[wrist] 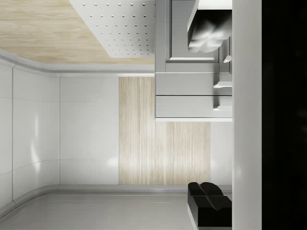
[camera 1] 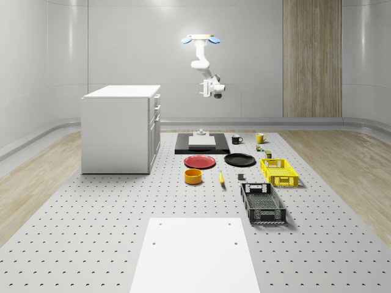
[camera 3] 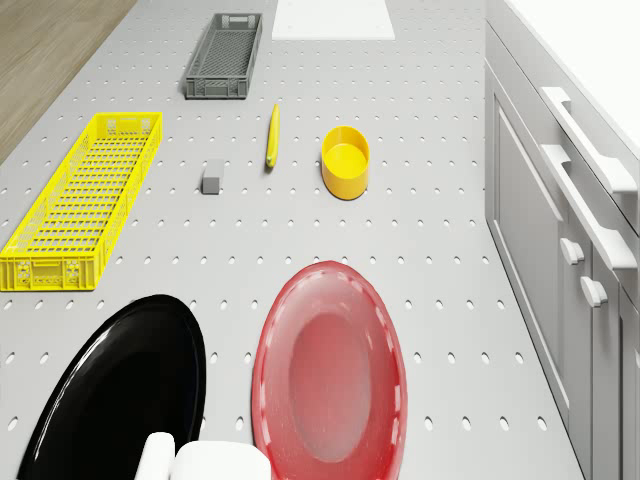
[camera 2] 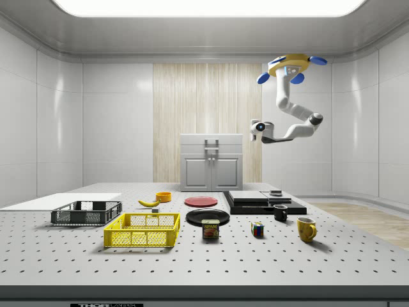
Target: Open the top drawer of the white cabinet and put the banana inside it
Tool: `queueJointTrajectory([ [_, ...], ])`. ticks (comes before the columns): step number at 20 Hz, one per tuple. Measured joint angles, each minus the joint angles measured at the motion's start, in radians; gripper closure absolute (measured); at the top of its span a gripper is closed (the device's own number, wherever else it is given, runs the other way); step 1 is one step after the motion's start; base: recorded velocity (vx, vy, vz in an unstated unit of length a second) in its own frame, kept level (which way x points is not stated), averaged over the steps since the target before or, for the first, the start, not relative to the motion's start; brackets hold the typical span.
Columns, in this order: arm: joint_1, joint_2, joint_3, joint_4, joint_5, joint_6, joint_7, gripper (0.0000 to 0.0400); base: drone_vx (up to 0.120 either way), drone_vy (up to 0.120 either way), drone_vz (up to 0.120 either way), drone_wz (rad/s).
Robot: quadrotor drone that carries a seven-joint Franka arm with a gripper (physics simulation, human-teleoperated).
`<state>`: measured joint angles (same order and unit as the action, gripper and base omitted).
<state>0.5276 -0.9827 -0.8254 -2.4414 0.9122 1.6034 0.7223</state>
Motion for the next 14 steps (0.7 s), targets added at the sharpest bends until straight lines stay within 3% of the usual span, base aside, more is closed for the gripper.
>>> queueJointTrajectory([
  [12, 0.046, -0.044, -0.017, -0.006, -0.034, 0.042, 0.028, 0.0000, 0.120, -0.120, 0.000, 0.000],
  [14, 0.052, -0.051, -0.020, -0.007, -0.039, 0.048, 0.032, 0.0000, 0.120, -0.020, 0.000, 0.000],
])
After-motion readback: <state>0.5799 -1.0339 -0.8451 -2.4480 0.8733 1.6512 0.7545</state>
